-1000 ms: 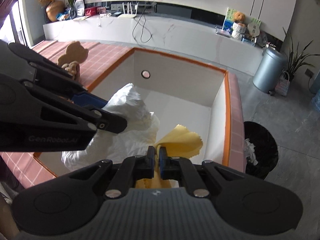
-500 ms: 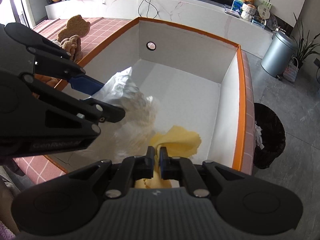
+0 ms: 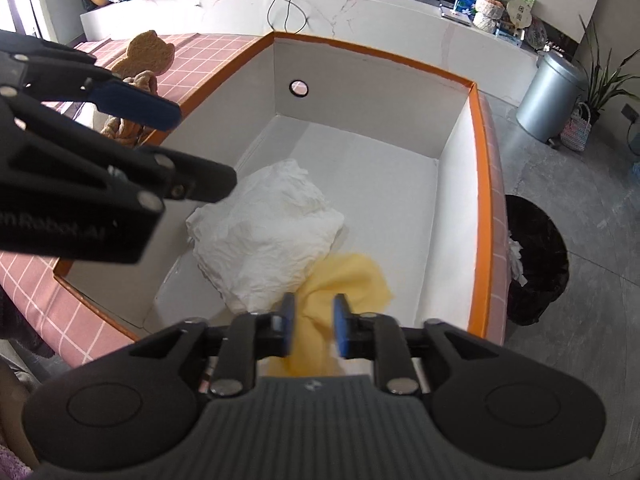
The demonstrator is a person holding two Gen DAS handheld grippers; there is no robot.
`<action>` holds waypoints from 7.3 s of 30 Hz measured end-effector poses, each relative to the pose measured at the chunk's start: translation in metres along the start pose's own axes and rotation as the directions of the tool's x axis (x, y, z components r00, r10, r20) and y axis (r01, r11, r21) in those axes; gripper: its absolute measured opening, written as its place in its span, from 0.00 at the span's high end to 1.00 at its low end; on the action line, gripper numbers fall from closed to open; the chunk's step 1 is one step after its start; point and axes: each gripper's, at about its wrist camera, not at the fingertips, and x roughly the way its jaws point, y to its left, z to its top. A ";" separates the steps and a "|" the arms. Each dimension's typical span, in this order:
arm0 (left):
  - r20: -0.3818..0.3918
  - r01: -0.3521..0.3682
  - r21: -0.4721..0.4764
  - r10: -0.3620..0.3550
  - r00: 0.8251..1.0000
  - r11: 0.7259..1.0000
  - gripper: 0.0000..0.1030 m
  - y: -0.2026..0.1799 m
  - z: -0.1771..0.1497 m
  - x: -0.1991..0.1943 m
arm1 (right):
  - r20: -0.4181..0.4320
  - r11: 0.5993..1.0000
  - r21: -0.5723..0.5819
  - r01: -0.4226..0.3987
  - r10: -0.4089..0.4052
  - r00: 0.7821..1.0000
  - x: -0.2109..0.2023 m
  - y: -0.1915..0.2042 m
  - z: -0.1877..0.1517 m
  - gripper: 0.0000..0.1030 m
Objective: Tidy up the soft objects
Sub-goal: 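Open both tools to drop the tissue pack and yellow cloth into the box, then move both tools back toward the remaining soft items on the table, then grasp the pink-white crocheted item with the left tool while the right tool grasps the clear plastic wrap, then carry the crocheted item and plastic wrap with both tools over the box, then open both tools to drop the crocheted item and plastic wrap into the box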
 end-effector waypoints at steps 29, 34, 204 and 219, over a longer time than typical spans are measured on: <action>0.333 0.066 -0.271 0.029 0.942 0.960 0.29 0.091 -0.076 -0.103 | 0.338 0.981 0.121 0.155 -0.187 0.922 -0.080 0.108 -0.002 0.23; 0.349 0.035 -0.362 0.100 0.932 0.932 0.29 0.124 -0.104 -0.109 | 0.390 0.981 0.157 0.112 -0.166 0.905 -0.077 0.143 0.003 0.23; -0.065 0.218 0.288 -0.208 0.976 0.932 0.76 -0.013 -0.024 0.045 | 0.092 0.948 0.309 0.072 -0.105 0.990 -0.003 -0.013 -0.009 0.85; -0.132 0.181 0.299 -0.148 0.980 0.937 0.64 -0.019 -0.025 0.053 | 0.154 0.948 0.302 0.100 -0.152 0.976 -0.019 -0.016 -0.022 0.62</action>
